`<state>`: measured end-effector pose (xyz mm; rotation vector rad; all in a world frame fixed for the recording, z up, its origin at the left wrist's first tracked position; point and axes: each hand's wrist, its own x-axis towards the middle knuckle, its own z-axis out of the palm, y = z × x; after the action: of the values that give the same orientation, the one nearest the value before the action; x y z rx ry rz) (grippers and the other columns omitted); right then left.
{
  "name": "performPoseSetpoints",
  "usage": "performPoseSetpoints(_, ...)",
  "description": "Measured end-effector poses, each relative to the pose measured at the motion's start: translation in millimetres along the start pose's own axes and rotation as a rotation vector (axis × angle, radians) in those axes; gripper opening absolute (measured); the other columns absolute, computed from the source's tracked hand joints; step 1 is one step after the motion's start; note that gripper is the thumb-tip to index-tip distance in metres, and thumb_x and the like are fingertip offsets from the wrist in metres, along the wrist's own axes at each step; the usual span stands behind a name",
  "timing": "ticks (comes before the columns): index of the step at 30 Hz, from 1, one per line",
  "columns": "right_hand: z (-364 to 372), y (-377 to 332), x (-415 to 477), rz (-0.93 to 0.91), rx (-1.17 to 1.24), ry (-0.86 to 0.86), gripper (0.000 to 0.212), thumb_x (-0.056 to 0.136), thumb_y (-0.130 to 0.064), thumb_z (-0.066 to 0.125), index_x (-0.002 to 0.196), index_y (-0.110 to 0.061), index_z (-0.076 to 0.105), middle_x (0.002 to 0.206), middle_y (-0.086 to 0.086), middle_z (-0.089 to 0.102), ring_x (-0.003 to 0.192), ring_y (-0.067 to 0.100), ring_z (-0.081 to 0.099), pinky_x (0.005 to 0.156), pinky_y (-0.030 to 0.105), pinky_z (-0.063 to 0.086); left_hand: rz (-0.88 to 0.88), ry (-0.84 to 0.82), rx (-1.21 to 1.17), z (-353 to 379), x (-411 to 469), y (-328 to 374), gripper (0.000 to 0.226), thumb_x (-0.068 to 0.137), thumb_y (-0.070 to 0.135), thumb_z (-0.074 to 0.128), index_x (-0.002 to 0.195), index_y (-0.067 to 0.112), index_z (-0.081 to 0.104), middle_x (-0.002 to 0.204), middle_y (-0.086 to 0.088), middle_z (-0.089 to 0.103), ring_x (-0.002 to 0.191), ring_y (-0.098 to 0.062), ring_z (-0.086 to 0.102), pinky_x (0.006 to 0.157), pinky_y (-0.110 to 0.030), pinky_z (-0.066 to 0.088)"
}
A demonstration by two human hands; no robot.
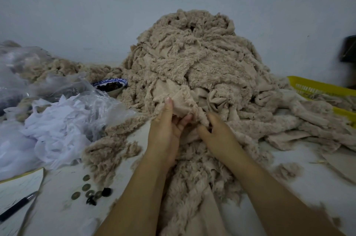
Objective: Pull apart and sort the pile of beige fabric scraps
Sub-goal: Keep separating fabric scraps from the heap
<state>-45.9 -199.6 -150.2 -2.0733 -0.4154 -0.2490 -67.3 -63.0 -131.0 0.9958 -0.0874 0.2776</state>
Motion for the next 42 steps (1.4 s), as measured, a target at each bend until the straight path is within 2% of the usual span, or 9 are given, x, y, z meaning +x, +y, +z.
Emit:
performPoseSetpoints(2, -7, 2, 2, 0.069, 0.060, 0.102, 0.014, 0.096, -0.024, 0.051, 0.094, -0.013, 0.060, 0.086, 0.002, 0.059, 0.065, 0.005, 0.049, 0.052, 0.015, 0.034, 0.020, 0.019, 0.020, 0, 0, -1, 0.040, 0.085, 0.048, 0.057, 0.070, 0.016, 0.076, 0.077, -0.004, 0.072, 0.076, -0.013, 0.071, 0.067, -0.022, 0.058)
performPoseSetpoints(5, -13, -1, 2, 0.236, 0.397, 0.109, 0.021, 0.091, -0.032, 0.054, 0.085, -0.013, 0.057, 0.071, 0.002, 0.057, 0.063, 0.010, 0.051, 0.058, 0.026, 0.041, -0.023, 0.145, 0.009, 0, 3, -1, 0.043, 0.088, 0.049, 0.057, 0.092, 0.010, 0.073, 0.078, -0.003, 0.074, 0.066, -0.010, 0.070, 0.057, -0.021, 0.057)
performPoseSetpoints(9, -12, -12, 4, 0.390, 0.904, 0.019, 0.038, 0.098, -0.027, 0.055, 0.068, -0.014, 0.075, 0.066, 0.004, 0.066, 0.055, 0.012, 0.059, 0.055, 0.026, 0.051, -0.132, 0.234, -0.061, -3, 8, 2, 0.057, 0.095, 0.050, 0.053, 0.134, 0.009, 0.057, 0.117, -0.009, 0.070, 0.073, -0.014, 0.075, 0.055, -0.022, 0.057)
performPoseSetpoints(15, -10, -11, -4, 0.204, 0.589, -0.073, 0.044, 0.094, -0.055, 0.054, 0.078, -0.023, 0.080, 0.077, 0.001, 0.075, 0.069, 0.010, 0.069, 0.069, 0.027, 0.052, -0.246, -0.006, 0.128, 0, 3, -5, 0.058, 0.073, 0.065, 0.065, 0.092, 0.011, 0.079, 0.091, -0.003, 0.077, 0.081, -0.016, 0.074, 0.070, -0.024, 0.058)
performPoseSetpoints(20, -4, -13, -9, 0.026, 0.242, -0.157, 0.040, 0.093, -0.054, 0.056, 0.096, -0.019, 0.074, 0.099, 0.012, 0.073, 0.093, 0.028, 0.070, 0.088, 0.049, 0.055, -0.302, 0.057, 0.154, 0, 1, -3, 0.054, 0.082, 0.036, 0.073, 0.113, -0.008, 0.068, 0.111, -0.020, 0.070, 0.101, -0.028, 0.066, 0.098, -0.045, 0.052)
performPoseSetpoints(31, -10, 4, 8, 0.313, 0.627, 0.061, 0.036, 0.096, -0.052, 0.055, 0.085, -0.025, 0.074, 0.081, -0.035, 0.067, 0.079, -0.001, 0.068, 0.083, 0.034, 0.052, -0.298, 0.259, -0.109, -3, 7, 4, 0.030, 0.102, 0.032, 0.055, 0.111, 0.007, 0.070, 0.084, -0.003, 0.077, 0.068, -0.010, 0.071, 0.058, -0.024, 0.059)
performPoseSetpoints(34, -9, 5, 6, 0.253, 0.593, 0.036, 0.056, 0.077, -0.081, 0.055, 0.099, -0.032, 0.072, 0.110, -0.014, 0.073, 0.109, 0.008, 0.066, 0.101, 0.040, 0.049, -0.282, 0.223, -0.101, -2, 7, 1, 0.030, 0.100, 0.033, 0.057, 0.112, 0.008, 0.070, 0.101, -0.007, 0.077, 0.080, -0.014, 0.073, 0.069, -0.028, 0.062)
performPoseSetpoints(36, -9, 4, 2, 0.182, 0.463, -0.045, 0.067, 0.065, -0.093, 0.051, 0.093, -0.035, 0.067, 0.102, -0.011, 0.072, 0.100, 0.004, 0.065, 0.091, 0.033, 0.051, -0.265, 0.205, -0.100, -2, 8, 0, 0.031, 0.101, 0.033, 0.055, 0.113, 0.009, 0.069, 0.105, -0.008, 0.077, 0.086, -0.016, 0.074, 0.070, -0.030, 0.063)
performPoseSetpoints(42, -7, 11, 7, 0.282, 0.657, -0.014, 0.038, 0.092, -0.059, 0.055, 0.117, -0.034, 0.068, 0.103, -0.014, 0.073, 0.099, 0.004, 0.066, 0.090, 0.029, 0.049, -0.239, 0.193, -0.437, -15, 12, 9, 0.030, 0.092, 0.032, 0.063, 0.113, 0.011, 0.068, 0.103, -0.001, 0.071, 0.081, -0.011, 0.066, 0.065, -0.018, 0.050)
